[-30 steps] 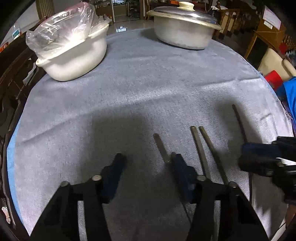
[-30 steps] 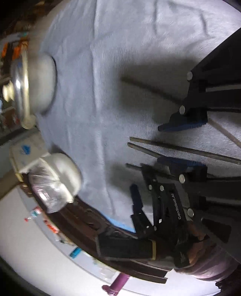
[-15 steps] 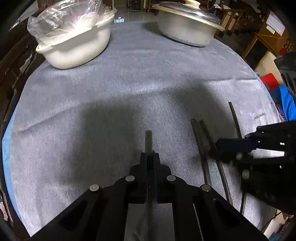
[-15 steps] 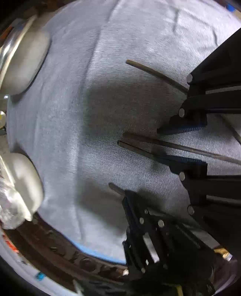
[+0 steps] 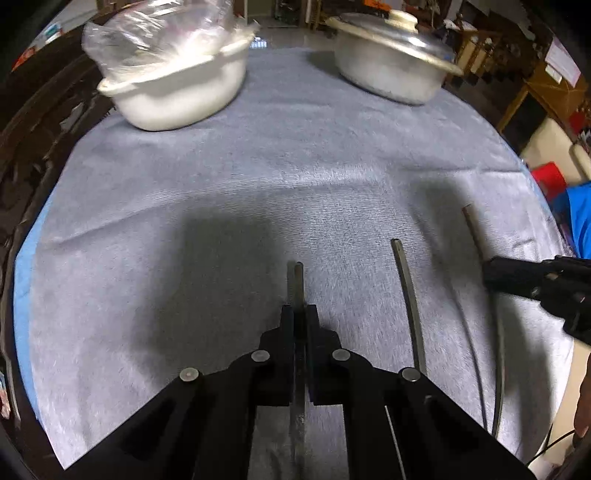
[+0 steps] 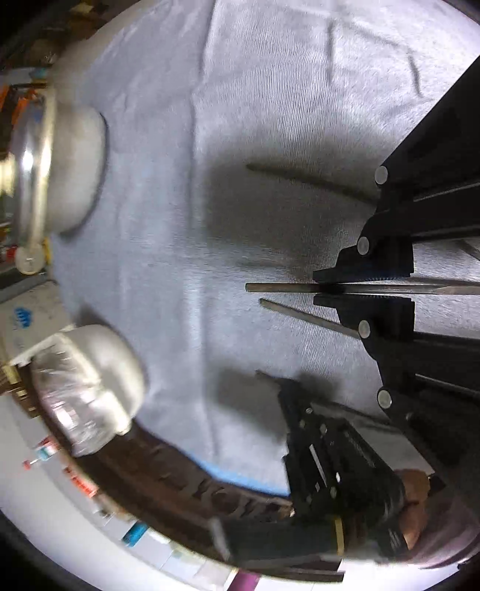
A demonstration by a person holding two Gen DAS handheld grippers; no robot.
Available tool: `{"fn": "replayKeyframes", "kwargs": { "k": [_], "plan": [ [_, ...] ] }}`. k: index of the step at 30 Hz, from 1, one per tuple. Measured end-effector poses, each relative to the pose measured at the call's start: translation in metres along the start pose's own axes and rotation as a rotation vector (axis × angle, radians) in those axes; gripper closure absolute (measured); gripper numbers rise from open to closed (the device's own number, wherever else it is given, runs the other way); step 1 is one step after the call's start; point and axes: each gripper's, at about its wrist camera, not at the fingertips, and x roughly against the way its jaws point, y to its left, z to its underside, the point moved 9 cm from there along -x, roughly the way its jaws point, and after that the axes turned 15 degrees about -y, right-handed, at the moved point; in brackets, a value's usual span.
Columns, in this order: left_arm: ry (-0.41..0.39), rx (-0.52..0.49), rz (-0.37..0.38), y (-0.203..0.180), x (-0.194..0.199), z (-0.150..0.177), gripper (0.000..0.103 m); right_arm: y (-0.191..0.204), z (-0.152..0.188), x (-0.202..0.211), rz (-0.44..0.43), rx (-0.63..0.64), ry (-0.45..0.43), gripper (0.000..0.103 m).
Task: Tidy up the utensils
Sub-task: 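Close the left tool on a dark chopstick while the right tool grasps another, then lift the chopsticks and lower them into the metal cup with both tools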
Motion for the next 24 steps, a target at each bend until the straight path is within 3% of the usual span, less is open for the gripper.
{"fn": "replayKeyframes", "kwargs": {
  "k": [6,14,19,24],
  "plan": [
    [-0.163,0.041,-0.006,0.011,0.070,-0.011,0.098,-0.005,-0.014,0.058,0.005,-0.050,-0.203,0.097],
    [-0.459,0.081,-0.019,0.000,0.193,-0.016,0.098,0.001,-0.006,0.163,0.037,-0.067,-0.497,0.097],
    [-0.586,0.167,-0.008,-0.001,0.247,0.000,0.098,0.005,0.007,0.224,0.061,-0.086,-0.659,0.097],
    [-0.683,0.251,0.001,-0.003,0.282,0.012,0.098,0.017,0.019,0.267,0.071,-0.090,-0.764,0.097]
  ]
}}
